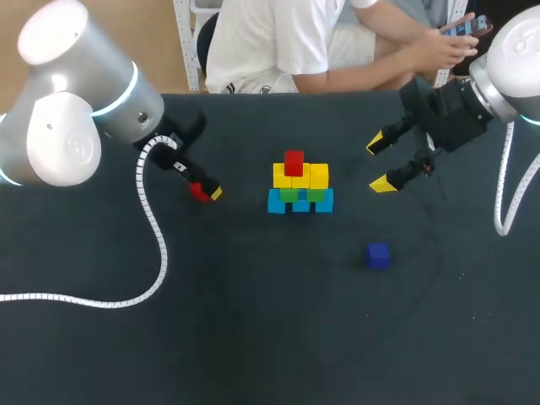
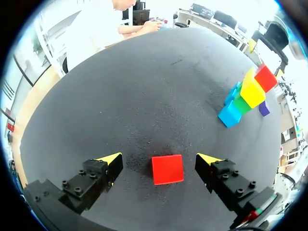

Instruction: Place the blue cubes, place green cubes on the blue cubes, place the yellow cubes on the green cubes, then place the red cubes on the yellow cubes, and place purple cube on the red cubes.

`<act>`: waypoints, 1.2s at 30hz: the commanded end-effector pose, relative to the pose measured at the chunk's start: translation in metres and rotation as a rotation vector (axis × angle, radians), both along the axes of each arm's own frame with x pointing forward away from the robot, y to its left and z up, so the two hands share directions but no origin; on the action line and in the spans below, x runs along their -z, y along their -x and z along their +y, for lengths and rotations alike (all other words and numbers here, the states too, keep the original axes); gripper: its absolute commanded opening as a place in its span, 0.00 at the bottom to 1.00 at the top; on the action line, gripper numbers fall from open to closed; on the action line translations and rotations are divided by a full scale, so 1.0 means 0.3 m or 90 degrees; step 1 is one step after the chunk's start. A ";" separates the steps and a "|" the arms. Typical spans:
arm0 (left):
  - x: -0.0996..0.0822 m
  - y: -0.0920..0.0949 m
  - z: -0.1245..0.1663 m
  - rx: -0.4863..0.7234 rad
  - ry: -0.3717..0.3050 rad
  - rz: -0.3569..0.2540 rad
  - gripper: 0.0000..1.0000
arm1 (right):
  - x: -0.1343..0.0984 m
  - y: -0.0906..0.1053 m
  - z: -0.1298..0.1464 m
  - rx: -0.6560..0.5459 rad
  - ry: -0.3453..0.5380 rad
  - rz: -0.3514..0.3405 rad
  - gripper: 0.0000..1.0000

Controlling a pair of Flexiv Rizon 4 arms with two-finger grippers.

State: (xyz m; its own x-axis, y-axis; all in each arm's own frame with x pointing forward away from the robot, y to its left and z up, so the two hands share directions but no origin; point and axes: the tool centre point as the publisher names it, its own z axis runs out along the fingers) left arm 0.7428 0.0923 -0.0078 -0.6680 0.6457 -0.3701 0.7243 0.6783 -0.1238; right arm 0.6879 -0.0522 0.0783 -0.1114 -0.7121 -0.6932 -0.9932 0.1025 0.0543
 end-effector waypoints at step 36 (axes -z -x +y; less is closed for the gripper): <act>-0.017 0.040 0.013 0.034 -0.018 0.005 0.00 | 0.000 0.002 -0.001 0.000 -0.001 -0.001 1.00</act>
State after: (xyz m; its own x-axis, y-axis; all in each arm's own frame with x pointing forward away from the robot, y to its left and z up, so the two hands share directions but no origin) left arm 0.7343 0.0970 -0.0115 -0.6429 0.6735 -0.3648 0.7505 0.6492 -0.1238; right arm 0.6879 -0.0522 0.0783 -0.1114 -0.7121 -0.6932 -0.9932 0.1025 0.0543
